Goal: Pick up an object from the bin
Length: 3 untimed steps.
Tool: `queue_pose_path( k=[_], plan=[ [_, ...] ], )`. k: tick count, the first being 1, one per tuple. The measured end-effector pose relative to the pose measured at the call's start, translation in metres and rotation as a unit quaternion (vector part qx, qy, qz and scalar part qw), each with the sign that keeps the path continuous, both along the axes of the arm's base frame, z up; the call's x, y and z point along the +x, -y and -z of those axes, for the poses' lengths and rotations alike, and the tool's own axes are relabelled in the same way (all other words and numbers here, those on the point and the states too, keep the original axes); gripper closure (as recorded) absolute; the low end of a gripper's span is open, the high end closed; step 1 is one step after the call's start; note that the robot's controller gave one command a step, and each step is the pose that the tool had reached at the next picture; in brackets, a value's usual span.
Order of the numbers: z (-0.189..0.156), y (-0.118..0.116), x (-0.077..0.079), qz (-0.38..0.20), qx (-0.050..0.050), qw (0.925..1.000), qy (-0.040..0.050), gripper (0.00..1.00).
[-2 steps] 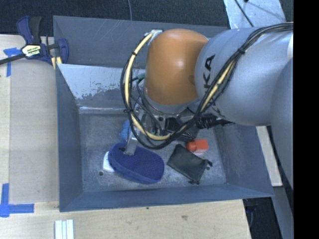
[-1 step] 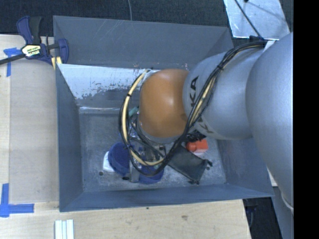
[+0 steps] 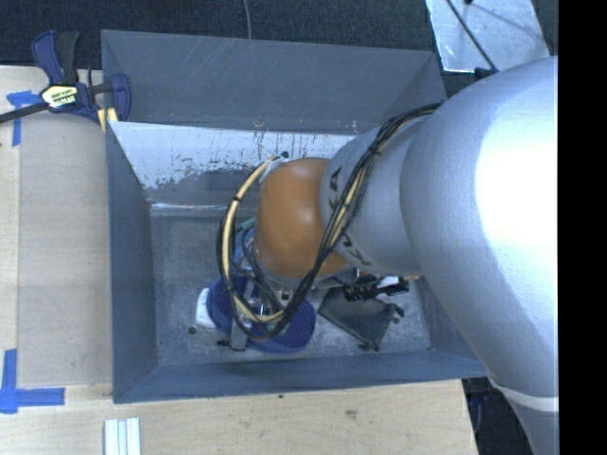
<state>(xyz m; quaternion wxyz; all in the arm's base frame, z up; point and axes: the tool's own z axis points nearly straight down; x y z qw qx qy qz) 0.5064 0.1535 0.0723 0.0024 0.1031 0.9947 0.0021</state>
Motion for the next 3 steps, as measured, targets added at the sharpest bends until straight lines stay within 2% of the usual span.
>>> queue_pose_path(
  k=[1,2,3],
  plan=[
    [-0.0002,0.0004,-0.0007,0.0,-0.001,1.0,-0.0021,1.0],
    [0.0012,0.0011,-0.0005,0.001,-0.001,1.0,-0.0013,0.0],
    [0.0,0.0007,-0.0011,0.001,-0.001,1.0,-0.0031,1.0]
  ],
)
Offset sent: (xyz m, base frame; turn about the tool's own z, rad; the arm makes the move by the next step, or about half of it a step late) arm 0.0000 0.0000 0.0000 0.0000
